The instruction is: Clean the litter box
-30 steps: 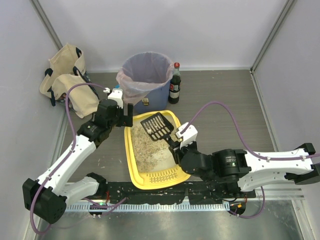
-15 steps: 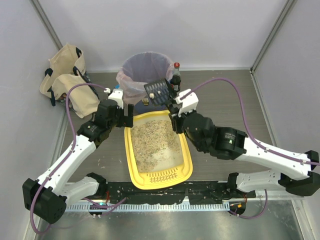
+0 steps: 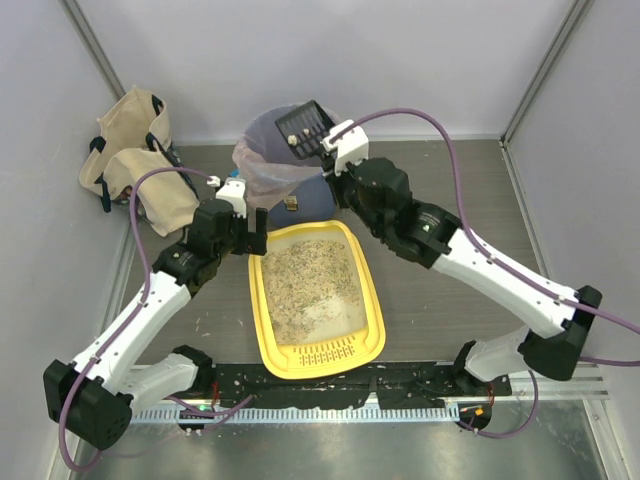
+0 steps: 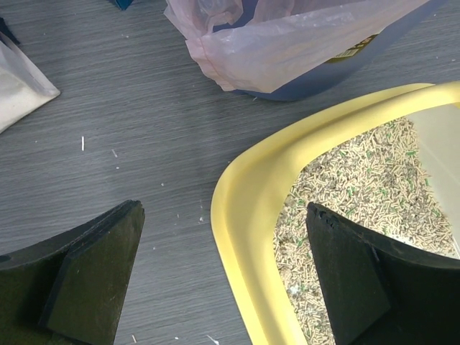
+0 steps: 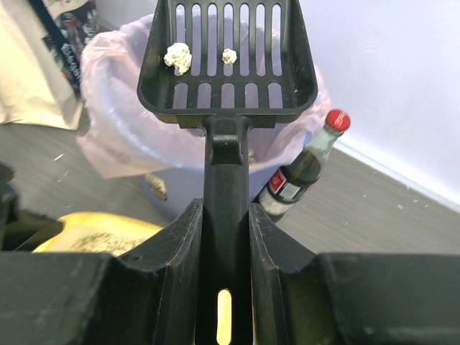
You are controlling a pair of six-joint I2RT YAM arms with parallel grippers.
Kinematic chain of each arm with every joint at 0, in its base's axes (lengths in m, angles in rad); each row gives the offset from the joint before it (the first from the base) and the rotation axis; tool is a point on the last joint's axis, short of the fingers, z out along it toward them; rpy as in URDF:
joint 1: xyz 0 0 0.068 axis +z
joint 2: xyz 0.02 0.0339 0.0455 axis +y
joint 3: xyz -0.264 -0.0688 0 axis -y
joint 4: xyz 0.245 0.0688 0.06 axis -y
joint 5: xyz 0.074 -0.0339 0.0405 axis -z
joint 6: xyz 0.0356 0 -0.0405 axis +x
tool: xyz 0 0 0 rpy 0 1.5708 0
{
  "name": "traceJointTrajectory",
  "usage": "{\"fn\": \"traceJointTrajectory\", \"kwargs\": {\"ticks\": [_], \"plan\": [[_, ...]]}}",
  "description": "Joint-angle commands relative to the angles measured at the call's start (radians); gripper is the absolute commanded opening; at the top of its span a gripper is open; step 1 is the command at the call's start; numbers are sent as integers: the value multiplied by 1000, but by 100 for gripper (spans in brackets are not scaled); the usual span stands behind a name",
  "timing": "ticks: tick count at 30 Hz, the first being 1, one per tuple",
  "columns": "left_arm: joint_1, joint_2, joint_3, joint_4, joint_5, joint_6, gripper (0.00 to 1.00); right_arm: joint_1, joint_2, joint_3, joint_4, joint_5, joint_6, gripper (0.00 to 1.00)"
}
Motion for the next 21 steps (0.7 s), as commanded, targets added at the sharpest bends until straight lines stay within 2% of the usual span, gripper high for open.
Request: {"fn": "traceJointTrajectory", "kwargs": {"ticks": [1, 6, 12, 21], "plan": [[5, -30, 44, 16, 18, -3, 100, -70, 91, 109, 114, -79, -167, 1], [3, -39, 43, 19, 19, -1, 100, -159, 140, 46, 187, -144, -249, 1], [3, -43, 43, 23, 45, -7, 100, -176, 162, 1, 333, -93, -386, 1], [3, -47, 46, 20, 59, -12, 100, -176, 154, -115, 500, -132, -756, 1]]}}
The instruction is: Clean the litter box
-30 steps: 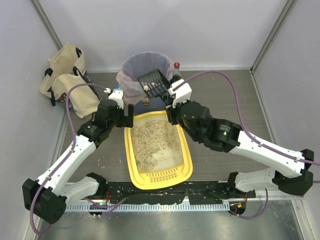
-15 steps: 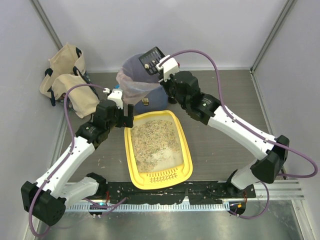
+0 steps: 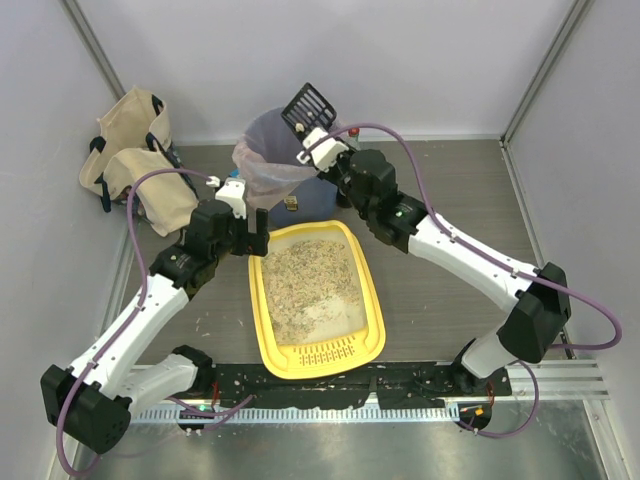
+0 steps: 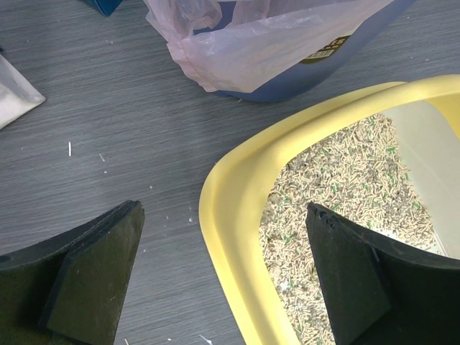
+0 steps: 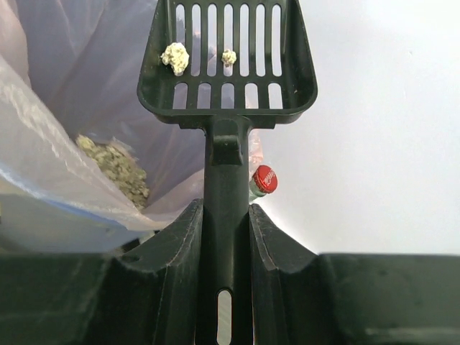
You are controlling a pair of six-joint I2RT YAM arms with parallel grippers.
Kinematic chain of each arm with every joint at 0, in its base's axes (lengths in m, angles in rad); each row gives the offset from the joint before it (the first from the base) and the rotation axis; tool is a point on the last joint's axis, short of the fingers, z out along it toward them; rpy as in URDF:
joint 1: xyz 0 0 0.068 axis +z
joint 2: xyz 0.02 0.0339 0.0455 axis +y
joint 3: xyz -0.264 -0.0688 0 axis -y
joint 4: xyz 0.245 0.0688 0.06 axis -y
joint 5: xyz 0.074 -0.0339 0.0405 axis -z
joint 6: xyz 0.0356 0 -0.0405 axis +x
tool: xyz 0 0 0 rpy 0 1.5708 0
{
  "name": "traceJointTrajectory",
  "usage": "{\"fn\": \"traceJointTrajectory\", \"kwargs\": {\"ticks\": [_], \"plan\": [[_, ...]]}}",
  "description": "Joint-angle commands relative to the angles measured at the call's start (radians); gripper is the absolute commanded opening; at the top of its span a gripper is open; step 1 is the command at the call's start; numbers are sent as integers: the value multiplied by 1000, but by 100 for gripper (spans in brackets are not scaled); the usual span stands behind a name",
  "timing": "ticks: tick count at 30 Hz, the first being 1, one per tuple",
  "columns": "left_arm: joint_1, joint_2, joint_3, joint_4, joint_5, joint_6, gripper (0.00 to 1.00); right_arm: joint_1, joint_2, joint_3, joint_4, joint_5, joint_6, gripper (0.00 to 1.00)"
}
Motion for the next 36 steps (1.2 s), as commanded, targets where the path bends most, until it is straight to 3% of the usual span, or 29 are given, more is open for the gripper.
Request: {"fn": "traceJointTrajectory", "kwargs": {"ticks": [1, 12, 18, 36], "plan": [[3, -25, 44, 22, 13, -6, 100, 1, -25, -54, 160, -19, -225, 1], [3, -11, 47, 18, 19, -8, 100, 1, -65, -183, 345, -97, -550, 1], [2, -17, 45, 17, 13, -6, 100, 1, -57, -223, 446, -96, -632, 2], [2, -6, 44, 17, 10, -3, 100, 20, -40, -411, 824, -88, -1179, 1]]}}
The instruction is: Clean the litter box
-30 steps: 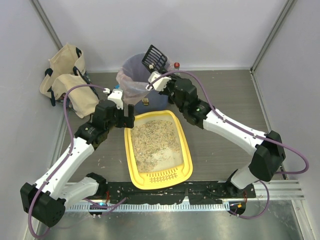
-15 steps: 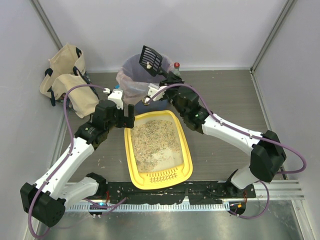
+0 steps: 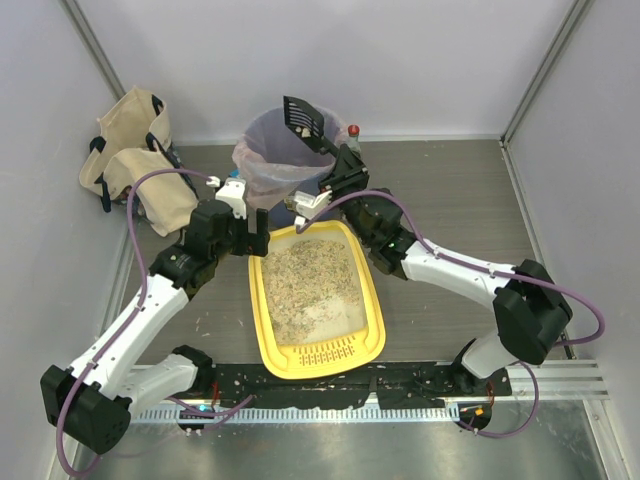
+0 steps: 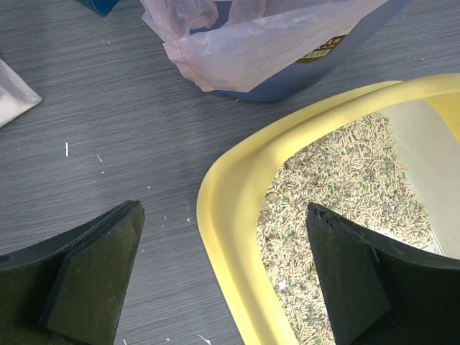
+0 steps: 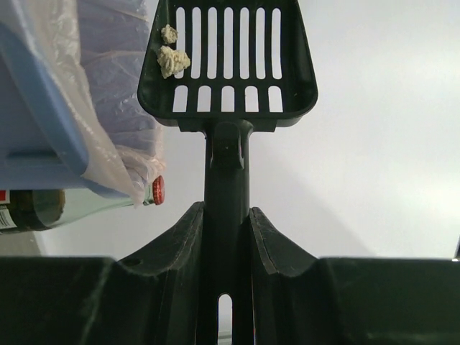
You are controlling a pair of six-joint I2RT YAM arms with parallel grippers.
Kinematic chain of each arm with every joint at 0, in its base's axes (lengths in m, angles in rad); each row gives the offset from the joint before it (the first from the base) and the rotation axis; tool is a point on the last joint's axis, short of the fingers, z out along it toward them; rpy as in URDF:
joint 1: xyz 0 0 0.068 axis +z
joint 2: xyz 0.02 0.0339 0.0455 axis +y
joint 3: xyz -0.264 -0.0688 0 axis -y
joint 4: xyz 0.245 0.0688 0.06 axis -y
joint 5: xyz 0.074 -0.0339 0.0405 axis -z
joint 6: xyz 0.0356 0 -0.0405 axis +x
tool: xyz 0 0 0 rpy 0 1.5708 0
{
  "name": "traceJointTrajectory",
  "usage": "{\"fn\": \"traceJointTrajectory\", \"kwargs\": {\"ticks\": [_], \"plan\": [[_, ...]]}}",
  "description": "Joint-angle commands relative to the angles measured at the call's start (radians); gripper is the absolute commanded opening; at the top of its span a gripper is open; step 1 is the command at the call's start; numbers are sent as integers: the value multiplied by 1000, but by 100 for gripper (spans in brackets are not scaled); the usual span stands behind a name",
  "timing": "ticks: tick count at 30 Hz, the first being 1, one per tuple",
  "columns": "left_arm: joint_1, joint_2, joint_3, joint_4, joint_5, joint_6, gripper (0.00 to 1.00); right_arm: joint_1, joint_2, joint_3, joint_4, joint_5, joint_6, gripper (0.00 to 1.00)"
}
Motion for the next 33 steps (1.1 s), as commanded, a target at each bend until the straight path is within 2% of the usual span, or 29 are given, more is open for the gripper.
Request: {"fn": "traceJointTrajectory", "kwargs": {"ticks": [1, 5, 14, 22, 27, 33], "plan": [[2, -4, 44, 17, -1, -5, 100, 10, -25, -35, 209, -3, -198, 1], [3, -8, 45, 19, 10, -9, 100, 20, -1, -55, 218, -1, -259, 1], [3, -47, 73, 43, 42, -22, 100, 63, 16, -89, 359, -13, -451, 1], [3, 16, 275, -1, 88, -71, 100, 65, 54, -94, 480, -15, -569, 1], [3, 24, 222, 42, 38, -34, 100, 68, 75, -152, 545, -40, -612, 1], [3, 38, 163, 45, 30, -29, 100, 77, 38, -186, 591, 3, -546, 1]]}}
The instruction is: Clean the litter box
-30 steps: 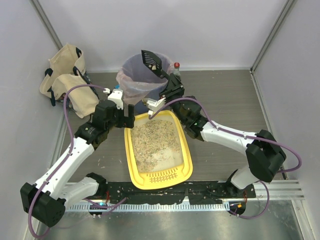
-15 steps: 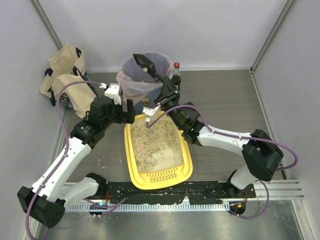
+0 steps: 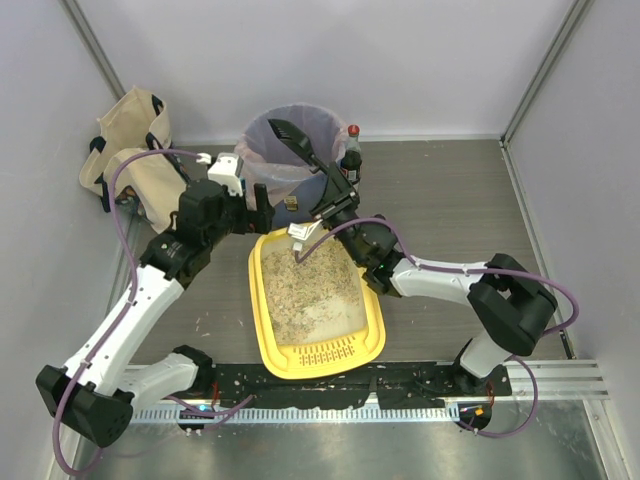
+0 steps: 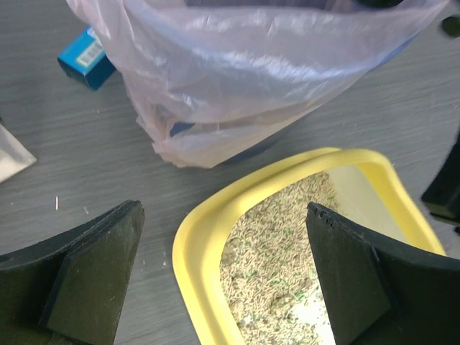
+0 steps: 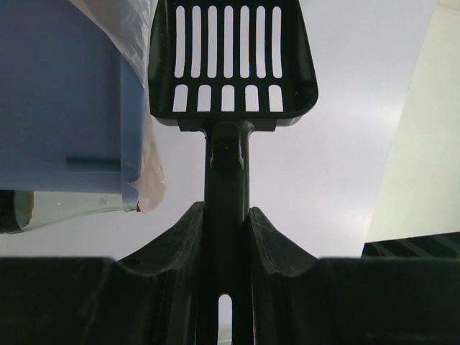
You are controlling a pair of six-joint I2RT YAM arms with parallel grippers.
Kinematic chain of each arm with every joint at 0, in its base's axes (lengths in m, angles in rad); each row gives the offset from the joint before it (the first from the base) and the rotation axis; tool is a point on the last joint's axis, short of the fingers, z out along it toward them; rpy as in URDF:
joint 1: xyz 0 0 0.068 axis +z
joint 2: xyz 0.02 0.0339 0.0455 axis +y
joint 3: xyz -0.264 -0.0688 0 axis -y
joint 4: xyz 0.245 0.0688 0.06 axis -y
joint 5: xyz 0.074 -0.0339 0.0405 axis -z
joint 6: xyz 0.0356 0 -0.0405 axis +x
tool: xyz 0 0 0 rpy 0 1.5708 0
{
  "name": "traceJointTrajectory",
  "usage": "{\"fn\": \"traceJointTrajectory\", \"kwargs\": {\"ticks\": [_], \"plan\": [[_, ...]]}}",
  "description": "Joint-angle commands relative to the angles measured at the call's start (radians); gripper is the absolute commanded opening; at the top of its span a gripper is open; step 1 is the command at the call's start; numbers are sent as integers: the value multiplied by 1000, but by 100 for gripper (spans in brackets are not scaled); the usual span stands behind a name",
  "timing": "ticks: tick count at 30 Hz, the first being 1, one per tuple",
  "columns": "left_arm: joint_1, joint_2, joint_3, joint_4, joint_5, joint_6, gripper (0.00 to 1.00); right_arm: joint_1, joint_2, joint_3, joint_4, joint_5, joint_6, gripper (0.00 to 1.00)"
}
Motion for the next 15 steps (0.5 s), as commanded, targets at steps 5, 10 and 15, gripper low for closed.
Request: {"fn": "traceJointTrajectory", "kwargs": {"ticks": [5, 10, 15], "plan": [[2, 9, -33, 30, 21, -2, 100, 43, -60, -51, 342, 58, -102, 1], [2, 1, -33, 21, 1, 5, 100, 85, -60, 2, 360, 108, -25, 2], [0, -10, -33, 18, -5, 8, 100, 139, -54, 42, 412, 211, 78, 1]]}}
